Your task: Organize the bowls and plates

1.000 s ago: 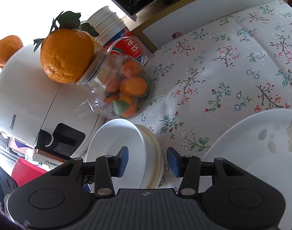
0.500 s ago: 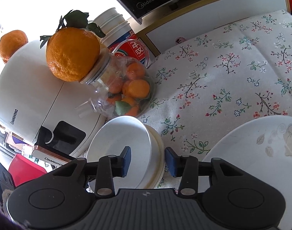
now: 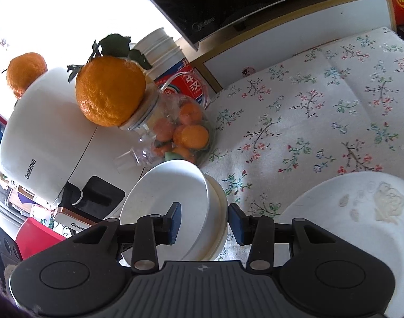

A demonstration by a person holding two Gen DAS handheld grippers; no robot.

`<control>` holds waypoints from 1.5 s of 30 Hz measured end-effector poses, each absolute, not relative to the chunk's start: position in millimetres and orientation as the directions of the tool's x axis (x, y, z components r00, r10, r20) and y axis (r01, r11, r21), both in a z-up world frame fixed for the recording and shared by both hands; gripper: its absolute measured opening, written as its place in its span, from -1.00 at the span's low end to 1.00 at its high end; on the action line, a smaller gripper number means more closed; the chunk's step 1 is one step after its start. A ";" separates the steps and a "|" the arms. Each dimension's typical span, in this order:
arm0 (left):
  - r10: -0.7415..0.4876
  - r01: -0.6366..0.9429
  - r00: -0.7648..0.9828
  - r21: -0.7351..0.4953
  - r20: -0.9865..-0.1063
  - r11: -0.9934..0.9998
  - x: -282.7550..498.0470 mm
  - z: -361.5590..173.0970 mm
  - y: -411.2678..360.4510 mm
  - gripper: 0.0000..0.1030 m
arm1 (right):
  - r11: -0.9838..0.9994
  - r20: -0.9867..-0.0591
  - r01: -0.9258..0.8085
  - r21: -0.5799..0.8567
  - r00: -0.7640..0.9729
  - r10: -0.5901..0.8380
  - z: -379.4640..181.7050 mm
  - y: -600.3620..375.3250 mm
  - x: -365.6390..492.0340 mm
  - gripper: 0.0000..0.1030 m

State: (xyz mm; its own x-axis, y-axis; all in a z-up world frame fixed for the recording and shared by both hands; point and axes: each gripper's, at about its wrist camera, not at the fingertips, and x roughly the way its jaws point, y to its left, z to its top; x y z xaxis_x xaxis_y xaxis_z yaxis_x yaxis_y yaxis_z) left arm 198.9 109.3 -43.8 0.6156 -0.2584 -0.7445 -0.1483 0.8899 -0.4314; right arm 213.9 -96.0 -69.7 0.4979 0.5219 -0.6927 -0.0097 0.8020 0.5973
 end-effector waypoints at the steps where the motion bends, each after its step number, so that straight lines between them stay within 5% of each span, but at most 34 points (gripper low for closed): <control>1: -0.265 -0.141 0.620 -0.436 -0.739 0.889 196.9 -41.2 107.7 -0.53 | 0.803 -0.694 -0.006 0.596 0.499 0.519 -67.0 -98.5 212.7 -0.22; 26: -0.442 0.060 0.567 -0.500 -0.696 0.864 162.1 -41.2 29.2 -0.53 | 0.850 -0.775 0.129 0.511 0.496 0.391 -41.2 -185.0 153.7 -0.22; 45: -0.436 0.130 0.547 -0.442 -0.715 0.888 163.1 -59.2 -4.6 -0.53 | 0.857 -0.826 0.226 0.462 0.461 0.324 -53.8 -210.4 150.0 -0.21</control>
State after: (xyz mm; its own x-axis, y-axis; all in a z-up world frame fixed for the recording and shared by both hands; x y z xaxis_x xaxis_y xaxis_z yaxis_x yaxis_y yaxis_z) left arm 163.1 -4.6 -59.2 0.5468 -0.4360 -0.7148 0.1298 0.8876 -0.4421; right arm 150.0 -210.4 -53.8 0.4614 0.3235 -0.8261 0.2262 0.8575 0.4621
